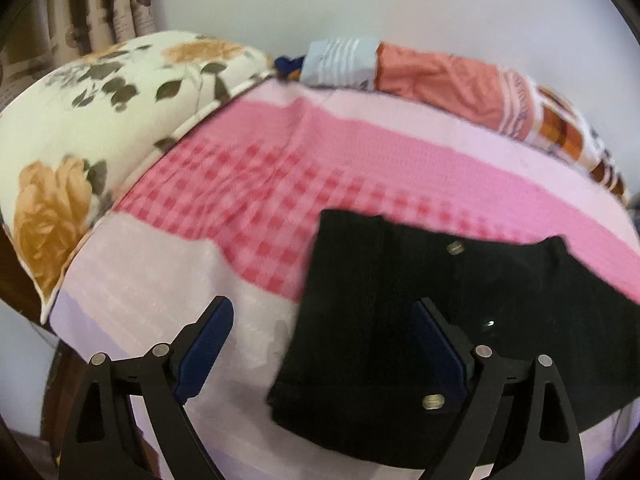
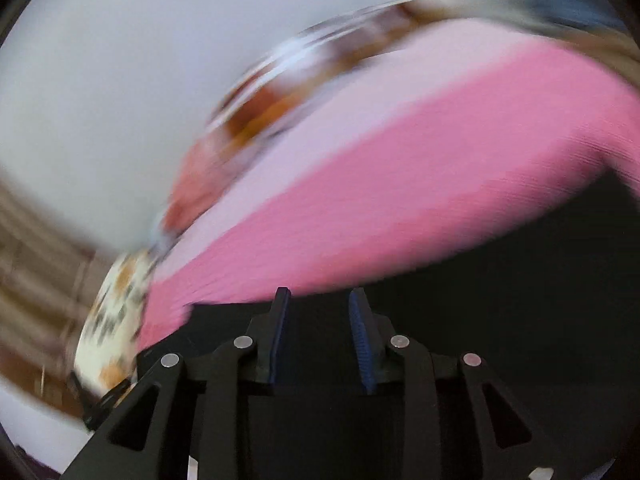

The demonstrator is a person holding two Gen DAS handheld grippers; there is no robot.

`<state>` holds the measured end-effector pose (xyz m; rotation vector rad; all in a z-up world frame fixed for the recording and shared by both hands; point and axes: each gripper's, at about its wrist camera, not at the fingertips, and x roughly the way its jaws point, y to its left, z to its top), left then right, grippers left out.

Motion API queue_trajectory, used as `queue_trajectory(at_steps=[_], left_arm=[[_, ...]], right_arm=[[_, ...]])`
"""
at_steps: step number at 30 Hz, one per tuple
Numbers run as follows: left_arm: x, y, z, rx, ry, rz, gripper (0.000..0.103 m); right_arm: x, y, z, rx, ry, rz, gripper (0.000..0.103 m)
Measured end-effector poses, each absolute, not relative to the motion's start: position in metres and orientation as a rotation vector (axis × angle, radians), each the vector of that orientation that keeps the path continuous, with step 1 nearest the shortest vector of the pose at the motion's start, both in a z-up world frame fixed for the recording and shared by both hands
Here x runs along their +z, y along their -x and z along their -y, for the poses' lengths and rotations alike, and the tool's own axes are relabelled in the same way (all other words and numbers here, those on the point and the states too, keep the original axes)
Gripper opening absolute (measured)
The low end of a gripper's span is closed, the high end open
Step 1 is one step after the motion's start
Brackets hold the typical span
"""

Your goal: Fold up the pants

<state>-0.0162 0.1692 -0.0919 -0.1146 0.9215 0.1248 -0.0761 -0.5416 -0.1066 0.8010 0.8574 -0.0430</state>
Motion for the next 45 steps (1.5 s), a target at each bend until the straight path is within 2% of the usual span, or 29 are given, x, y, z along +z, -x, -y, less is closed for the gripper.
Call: queue_trajectory(at_steps=[4, 7, 12, 15, 25, 26, 27, 29, 37, 45], left_arm=[[-0.081, 0.013, -0.144, 0.038, 0.154, -0.926, 0.091], [-0.081, 0.008, -0.111, -0.038, 0.152, -0.949, 0.091], [-0.086, 0.004, -0.066, -0.129, 0.134, -0.999, 0.091], [-0.086, 0.008, -0.051, -0.152, 0.131, -1.014, 0.091], [-0.089, 0.018, -0.054, -0.147, 0.181, -1.040, 0.091], [-0.089, 0.019, -0.055, -0.148, 0.188, -1.040, 0.091], [-0.089, 0.020, -0.055, -0.149, 0.192, -1.040, 0.091], [-0.089, 0.021, -0.056, -0.151, 0.194, -1.041, 0.091], [-0.092, 0.030, -0.061, -0.156, 0.185, -1.036, 0.091], [-0.092, 0.033, -0.068, -0.159, 0.191, -1.027, 0.091]], right_arm=[[-0.126, 0.189, 0.637, -0.302, -1.025, -0.758, 0.030], [-0.138, 0.224, 0.657, -0.338, -1.101, -0.717, 0.030], [-0.151, 0.223, 0.652, -0.285, -1.120, -0.698, 0.030], [-0.151, 0.223, 0.650, -0.264, -1.115, -0.677, 0.037], [-0.149, 0.193, 0.617, -0.188, -1.092, -0.709, 0.036], [-0.148, 0.188, 0.614, -0.201, -1.074, -0.719, 0.028], [-0.149, 0.183, 0.612, -0.227, -1.051, -0.744, 0.011], [-0.152, 0.179, 0.612, -0.240, -1.049, -0.764, 0.007], [-0.124, 0.170, 0.599, -0.213, -1.053, -0.742, 0.007], [-0.080, 0.115, 0.528, -0.002, -0.994, -0.744, 0.007]])
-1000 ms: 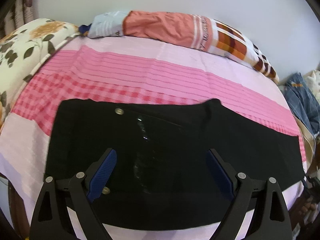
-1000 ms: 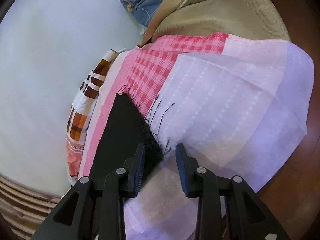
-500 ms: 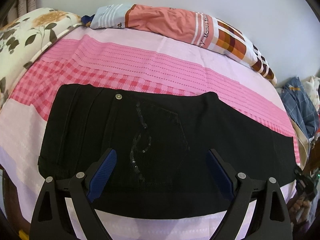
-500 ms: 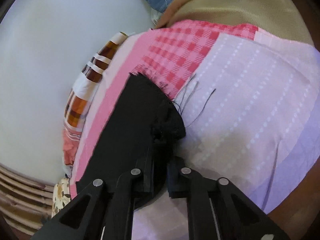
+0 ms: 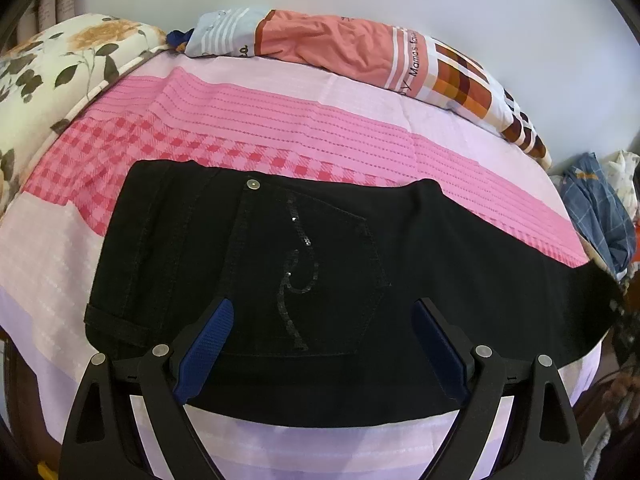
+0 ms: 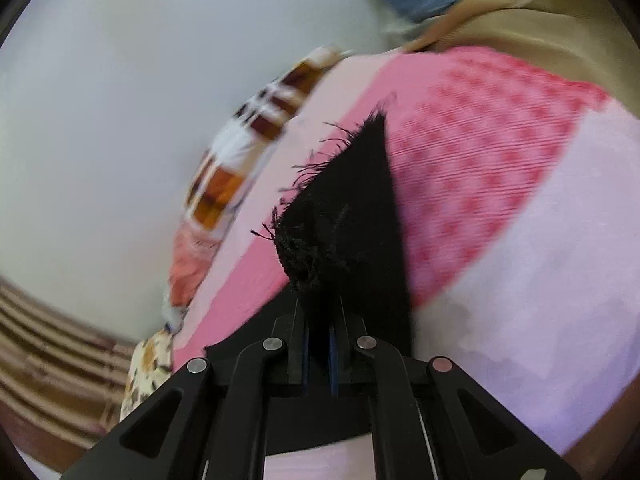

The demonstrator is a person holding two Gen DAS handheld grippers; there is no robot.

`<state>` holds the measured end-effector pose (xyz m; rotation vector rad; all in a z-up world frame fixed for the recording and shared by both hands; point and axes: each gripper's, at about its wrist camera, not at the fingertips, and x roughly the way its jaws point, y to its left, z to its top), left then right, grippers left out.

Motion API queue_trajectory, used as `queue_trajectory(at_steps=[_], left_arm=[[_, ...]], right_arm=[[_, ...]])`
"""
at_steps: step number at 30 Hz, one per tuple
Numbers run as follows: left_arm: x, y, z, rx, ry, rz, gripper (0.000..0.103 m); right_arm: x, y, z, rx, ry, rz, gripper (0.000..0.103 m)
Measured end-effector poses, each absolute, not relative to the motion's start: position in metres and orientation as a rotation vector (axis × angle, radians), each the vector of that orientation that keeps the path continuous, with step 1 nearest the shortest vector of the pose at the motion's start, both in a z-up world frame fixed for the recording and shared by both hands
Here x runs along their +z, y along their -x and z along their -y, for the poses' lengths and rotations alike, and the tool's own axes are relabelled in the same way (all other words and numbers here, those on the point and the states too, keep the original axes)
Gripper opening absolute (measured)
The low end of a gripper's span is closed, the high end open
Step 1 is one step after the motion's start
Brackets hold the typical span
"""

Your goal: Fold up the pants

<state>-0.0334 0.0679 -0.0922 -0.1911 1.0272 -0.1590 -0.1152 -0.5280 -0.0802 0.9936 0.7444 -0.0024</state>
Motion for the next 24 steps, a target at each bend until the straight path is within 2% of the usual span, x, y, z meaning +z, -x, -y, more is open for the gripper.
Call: queue_trajectory(at_steps=[13, 24], left_arm=[[-0.096, 0.043, -0.065, -0.117, 0.059, -1.009, 0.090], [-0.096, 0.046, -0.063, -0.083, -0.019, -0.987, 0.091]], right_arm=[[-0.105, 0.045, 0.368, 0.302, -0.910, -0.967, 0.007], [-0.109, 0.039, 0.331, 0.355, -0.871, -1.021, 0.007]])
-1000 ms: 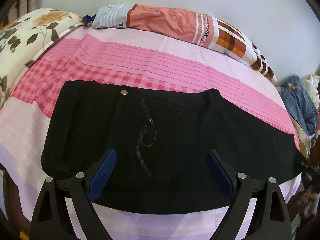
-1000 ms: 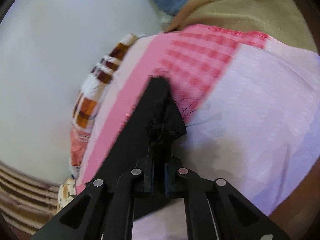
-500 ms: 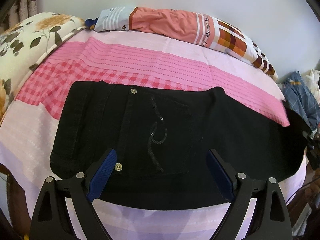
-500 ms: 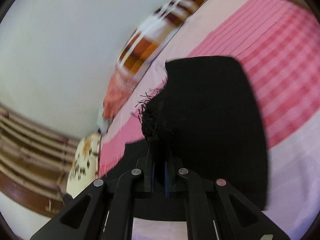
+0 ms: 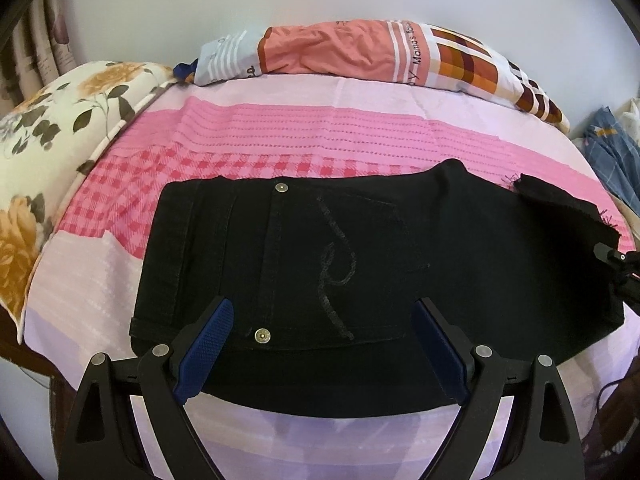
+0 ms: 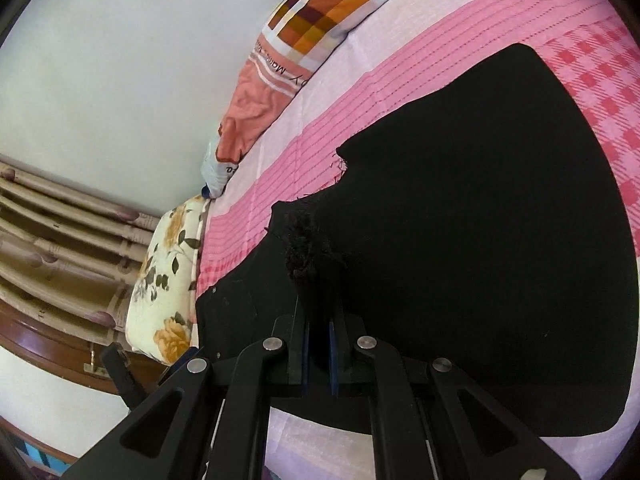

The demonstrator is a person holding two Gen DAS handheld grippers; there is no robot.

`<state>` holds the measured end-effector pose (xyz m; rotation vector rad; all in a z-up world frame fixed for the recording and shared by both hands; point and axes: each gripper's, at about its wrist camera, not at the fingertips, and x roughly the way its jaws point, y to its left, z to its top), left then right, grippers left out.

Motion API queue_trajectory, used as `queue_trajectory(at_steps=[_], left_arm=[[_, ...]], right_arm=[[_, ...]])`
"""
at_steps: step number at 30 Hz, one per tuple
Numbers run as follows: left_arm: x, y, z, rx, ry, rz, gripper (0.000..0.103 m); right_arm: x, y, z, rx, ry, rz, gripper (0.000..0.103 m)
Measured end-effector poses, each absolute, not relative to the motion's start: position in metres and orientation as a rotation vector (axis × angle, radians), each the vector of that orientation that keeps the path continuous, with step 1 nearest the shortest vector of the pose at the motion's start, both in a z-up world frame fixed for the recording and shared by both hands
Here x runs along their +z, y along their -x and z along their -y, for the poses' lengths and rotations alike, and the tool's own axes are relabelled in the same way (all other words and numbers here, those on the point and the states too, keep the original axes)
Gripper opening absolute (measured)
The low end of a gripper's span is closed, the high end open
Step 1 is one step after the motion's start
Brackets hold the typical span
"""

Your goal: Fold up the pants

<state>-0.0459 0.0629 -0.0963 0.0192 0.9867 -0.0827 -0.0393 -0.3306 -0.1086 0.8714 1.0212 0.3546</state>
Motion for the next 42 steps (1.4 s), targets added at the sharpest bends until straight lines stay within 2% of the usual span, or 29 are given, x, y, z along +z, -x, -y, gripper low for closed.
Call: queue_trajectory(at_steps=[42], left_arm=[[-0.113, 0.041, -0.065, -0.069, -0.016, -1.062, 0.091]], right_arm=[[-0.132, 0.039, 0.281, 0.431, -0.780, -1.133, 0.008]])
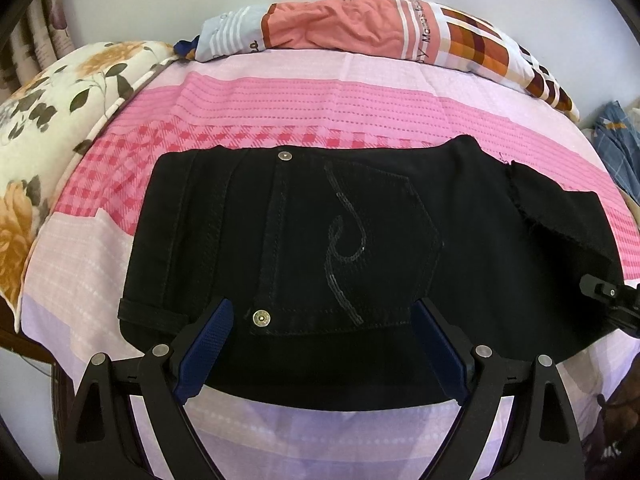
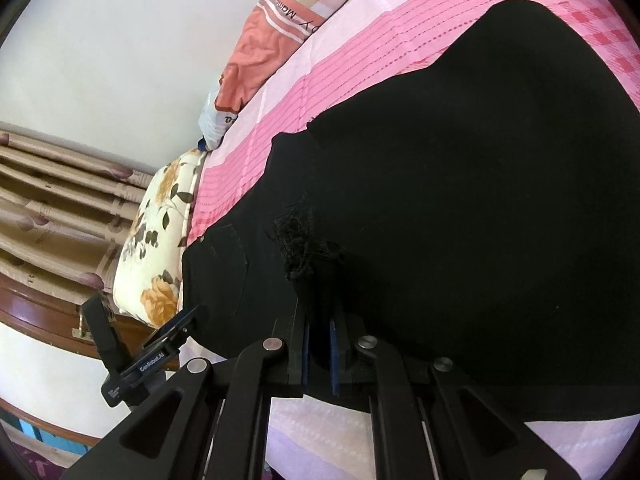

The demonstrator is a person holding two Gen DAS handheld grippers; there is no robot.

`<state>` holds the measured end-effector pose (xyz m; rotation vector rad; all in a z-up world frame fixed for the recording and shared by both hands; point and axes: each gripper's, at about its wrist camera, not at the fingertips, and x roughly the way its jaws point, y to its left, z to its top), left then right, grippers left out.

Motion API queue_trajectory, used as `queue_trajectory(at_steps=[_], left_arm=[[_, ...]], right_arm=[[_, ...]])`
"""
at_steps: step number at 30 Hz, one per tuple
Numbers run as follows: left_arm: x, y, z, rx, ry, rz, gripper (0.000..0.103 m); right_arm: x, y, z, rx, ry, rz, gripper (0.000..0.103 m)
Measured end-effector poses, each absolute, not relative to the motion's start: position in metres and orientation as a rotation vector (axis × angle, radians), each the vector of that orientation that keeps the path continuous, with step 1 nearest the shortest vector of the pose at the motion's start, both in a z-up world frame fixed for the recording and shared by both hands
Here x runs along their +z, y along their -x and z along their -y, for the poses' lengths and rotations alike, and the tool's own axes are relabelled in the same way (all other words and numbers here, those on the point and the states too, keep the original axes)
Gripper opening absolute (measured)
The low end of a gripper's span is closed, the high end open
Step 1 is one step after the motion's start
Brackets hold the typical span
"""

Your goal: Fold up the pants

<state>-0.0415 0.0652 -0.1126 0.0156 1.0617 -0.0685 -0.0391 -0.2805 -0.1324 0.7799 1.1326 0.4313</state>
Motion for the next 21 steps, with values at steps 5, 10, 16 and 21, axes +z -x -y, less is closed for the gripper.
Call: queue_trajectory(at_steps=[5, 10, 16, 21], left_arm=[[-0.114, 0.042, -0.064, -0.069, -0.015, -1.069, 0.091], [-0.115, 0.041, -0.064, -0.069, -0.018, -1.075, 0.091], [-0.117, 0.041, -0.064, -0.071, -0.015, -1.080, 0.091], [-0.118, 0.041, -0.063, -0.073, -0.025, -1.086, 0.091]], right_arm=[[-0.133, 0.039, 0.271, 0.448, -0.753, -1.147, 0.008], [-0.136, 0.039, 0.268, 0.454, -0.744, -1.156, 0.009], [-0.137, 0.040, 0.265, 0.470, -0.745, -1.163, 0.011], [-0.137, 0.040, 0.262, 0.484, -0.735, -1.172, 0.012]])
